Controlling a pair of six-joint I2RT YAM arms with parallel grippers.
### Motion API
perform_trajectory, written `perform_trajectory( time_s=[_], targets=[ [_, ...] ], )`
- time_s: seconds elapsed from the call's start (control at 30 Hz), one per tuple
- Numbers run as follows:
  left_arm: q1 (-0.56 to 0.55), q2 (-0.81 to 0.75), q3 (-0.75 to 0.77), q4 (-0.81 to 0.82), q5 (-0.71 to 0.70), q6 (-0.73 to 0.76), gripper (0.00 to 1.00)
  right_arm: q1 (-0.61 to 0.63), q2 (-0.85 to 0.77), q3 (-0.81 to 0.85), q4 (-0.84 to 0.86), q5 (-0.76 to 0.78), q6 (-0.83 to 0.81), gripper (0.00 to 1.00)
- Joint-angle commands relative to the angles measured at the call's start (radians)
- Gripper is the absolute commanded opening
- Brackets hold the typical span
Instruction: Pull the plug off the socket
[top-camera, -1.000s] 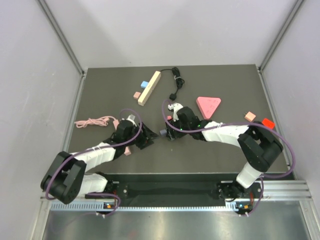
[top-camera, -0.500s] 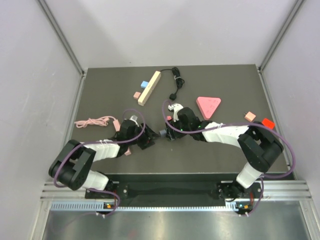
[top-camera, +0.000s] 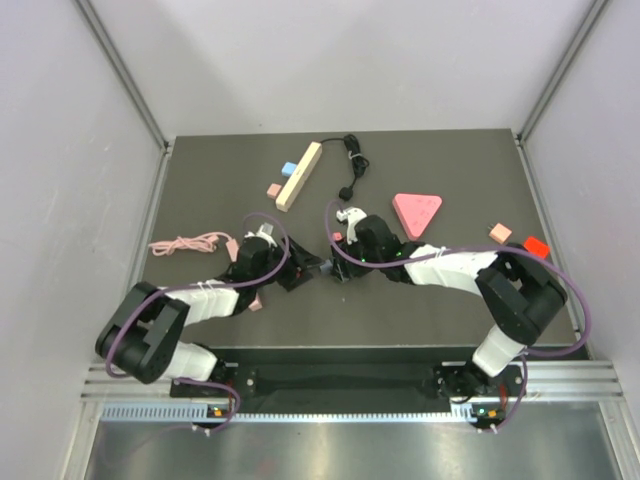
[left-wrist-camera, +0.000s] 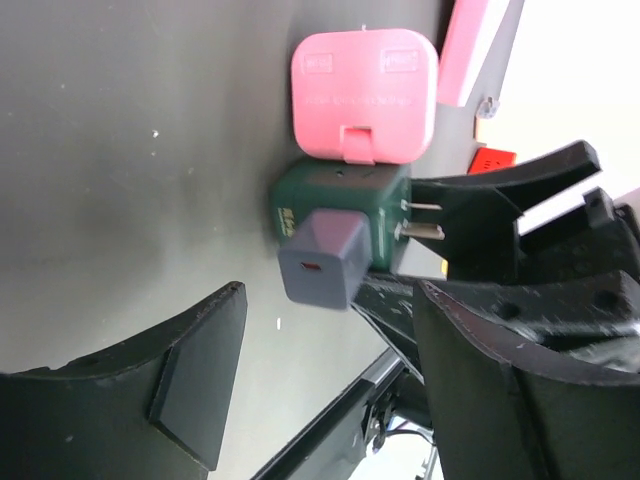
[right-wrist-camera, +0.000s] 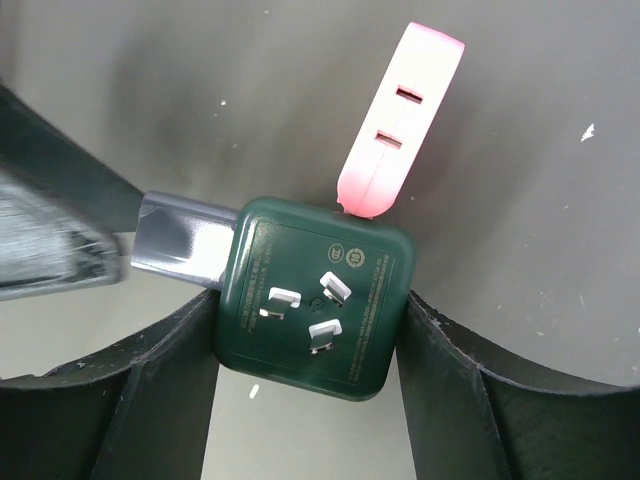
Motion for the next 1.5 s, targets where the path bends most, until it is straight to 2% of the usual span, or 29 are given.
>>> perform_trajectory(
  time_s=[0.0,0.13,0.37,0.47,0.5,0.57,0.63,0.93,1.23,1.47],
  targets=[
    [0.005,0.059,0.025,0.11,0.02,-0.036,0.71,0.018,-0.031,-0.01,0.021,-0.03,0.028,0.0],
    [0.005,0.093,0.018,0.142,0.02,-0.06,0.68,0.018,-0.033,-0.007,0.025,-0.033,0.033,0.0],
    [0.005,0.159,0.041,0.199,0.043,-0.073,0.55,0.022,-0.025,-0.009,0.023,-0.032,0.032,0.0],
    [0.005,0.171,0.041,0.216,0.051,-0.076,0.39,0.027,-0.024,-0.01,0.022,-0.023,0.035,0.0],
    [0.005,0.171,0.039,0.22,0.053,-0.073,0.29,0.027,-0.024,-0.012,0.022,-0.019,0.035,0.0],
    [0.005,0.17,0.031,0.224,0.053,-0.068,0.17,0.033,-0.021,-0.01,0.011,0.003,0.038,0.0],
    [0.005,0.168,0.027,0.219,0.051,-0.059,0.0,0.038,-0.018,-0.007,-0.009,0.054,0.045,0.0],
    [0.014,0.096,-0.053,0.208,0.011,-0.019,0.0,0.048,-0.027,-0.048,-0.04,0.347,0.182,0.0],
    [0.091,-0.037,-0.099,0.092,-0.003,0.045,0.0,0.048,-0.019,-0.062,-0.066,0.375,0.182,0.0],
    [0.108,-0.093,-0.087,0.009,-0.012,0.094,0.0,0.048,-0.025,-0.047,-0.069,0.376,0.17,0.0]
  ],
)
